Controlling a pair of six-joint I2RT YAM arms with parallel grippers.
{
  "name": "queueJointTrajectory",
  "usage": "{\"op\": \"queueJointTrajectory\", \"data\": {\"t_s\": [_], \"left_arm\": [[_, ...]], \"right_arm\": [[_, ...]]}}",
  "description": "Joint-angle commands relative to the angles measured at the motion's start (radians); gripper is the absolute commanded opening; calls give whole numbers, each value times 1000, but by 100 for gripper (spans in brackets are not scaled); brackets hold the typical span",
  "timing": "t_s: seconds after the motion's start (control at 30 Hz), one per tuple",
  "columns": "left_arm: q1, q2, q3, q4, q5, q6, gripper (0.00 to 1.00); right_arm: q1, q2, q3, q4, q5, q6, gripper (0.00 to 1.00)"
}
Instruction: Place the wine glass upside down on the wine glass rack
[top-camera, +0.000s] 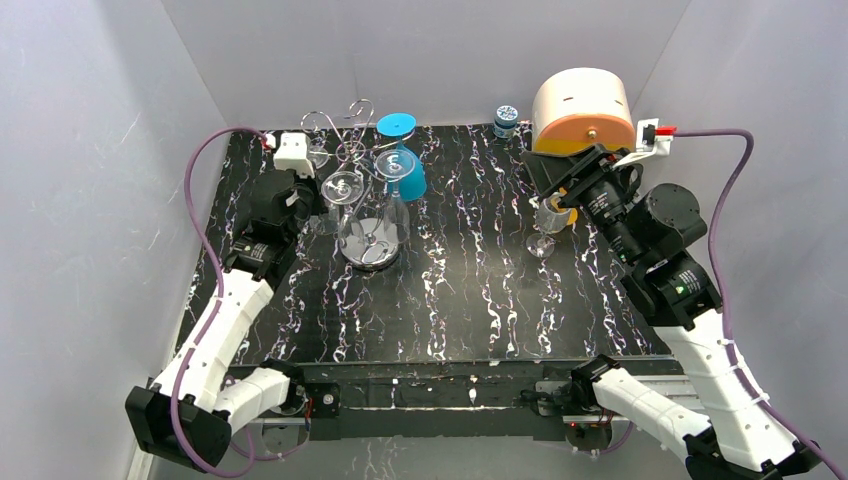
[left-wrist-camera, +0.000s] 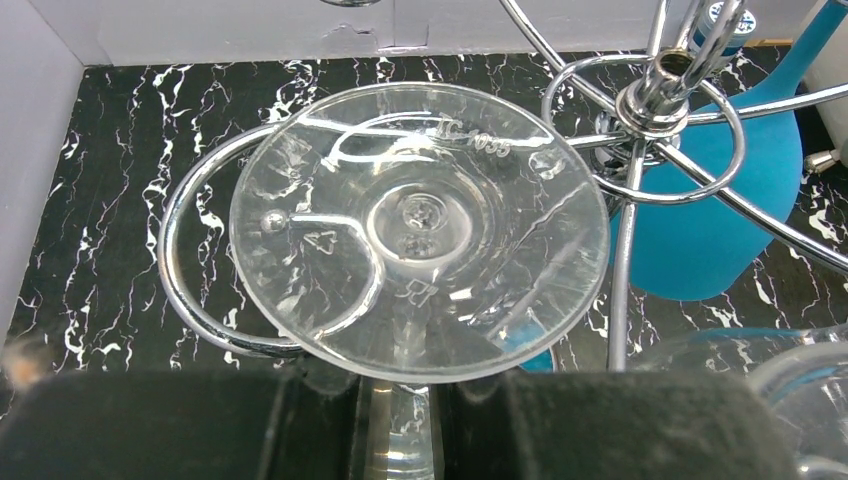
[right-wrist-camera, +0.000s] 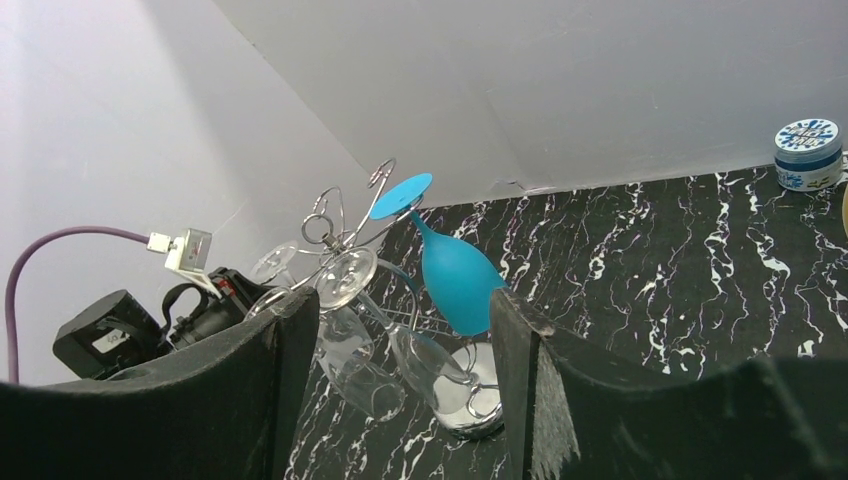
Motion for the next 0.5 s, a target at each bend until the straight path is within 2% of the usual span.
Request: {"op": "queueJointTrajectory", "data": {"t_s": [0.0, 0.23, 0.47], "left_arm": [[9, -3, 44, 36, -38, 2, 0], [8, -72, 18, -18, 37, 45, 0], [11, -112, 35, -145, 87, 35, 0]], "right_arm": [[-2, -5, -3, 52, -21, -30, 71], [-1, 26, 24, 36, -110, -38, 72], [-1, 150, 120, -83, -285, -43, 74]]}}
